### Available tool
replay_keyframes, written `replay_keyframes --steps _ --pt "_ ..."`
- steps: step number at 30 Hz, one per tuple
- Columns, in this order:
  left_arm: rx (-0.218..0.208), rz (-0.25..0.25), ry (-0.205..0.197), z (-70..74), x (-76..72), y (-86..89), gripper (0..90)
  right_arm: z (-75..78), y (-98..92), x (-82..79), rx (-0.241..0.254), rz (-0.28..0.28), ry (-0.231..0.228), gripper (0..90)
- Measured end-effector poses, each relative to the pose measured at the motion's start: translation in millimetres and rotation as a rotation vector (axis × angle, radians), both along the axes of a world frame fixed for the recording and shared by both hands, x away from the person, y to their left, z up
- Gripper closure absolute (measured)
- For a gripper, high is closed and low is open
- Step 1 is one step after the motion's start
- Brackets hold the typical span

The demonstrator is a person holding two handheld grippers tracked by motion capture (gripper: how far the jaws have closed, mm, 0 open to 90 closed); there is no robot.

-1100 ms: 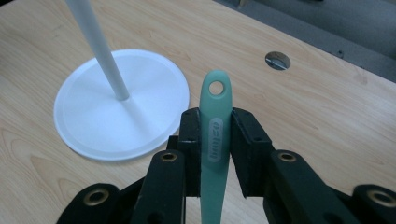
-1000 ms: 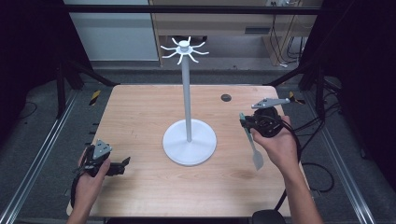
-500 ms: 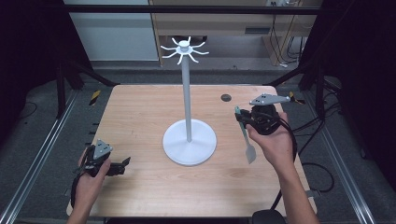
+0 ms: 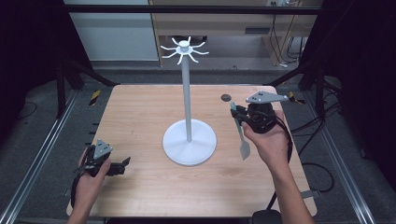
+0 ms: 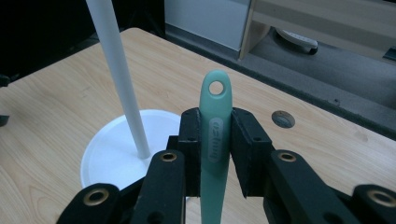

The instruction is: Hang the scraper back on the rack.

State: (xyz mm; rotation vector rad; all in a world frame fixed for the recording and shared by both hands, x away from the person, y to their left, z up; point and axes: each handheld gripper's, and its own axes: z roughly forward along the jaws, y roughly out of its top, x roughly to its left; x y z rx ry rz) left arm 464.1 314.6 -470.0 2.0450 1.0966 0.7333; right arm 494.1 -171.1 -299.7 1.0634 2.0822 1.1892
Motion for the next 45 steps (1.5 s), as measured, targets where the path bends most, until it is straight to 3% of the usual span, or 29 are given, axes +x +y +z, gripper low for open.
replay_keyframes --steps 10,14,28,35,45 --pt "0.000 -0.001 0.002 -0.1 -0.1 0.0 2.6 12.8 6.3 -4.7 0.023 0.017 -0.023 74.8" --pt "-0.002 0.000 0.001 0.0 -0.4 -0.1 2.6 18.8 11.1 -8.2 0.040 0.017 -0.053 74.8" --pt "-0.005 -0.007 0.008 -2.3 1.2 -3.8 2.6 36.3 30.1 -13.6 0.050 0.072 -0.093 74.8" --pt "0.001 -0.008 -0.003 -1.0 0.2 -5.3 2.7 38.2 32.2 -8.9 0.057 0.084 -0.087 74.8" --pt "0.000 0.010 -0.011 0.4 0.6 -1.1 2.7 34.2 37.7 -15.9 0.092 0.091 -0.105 74.8"
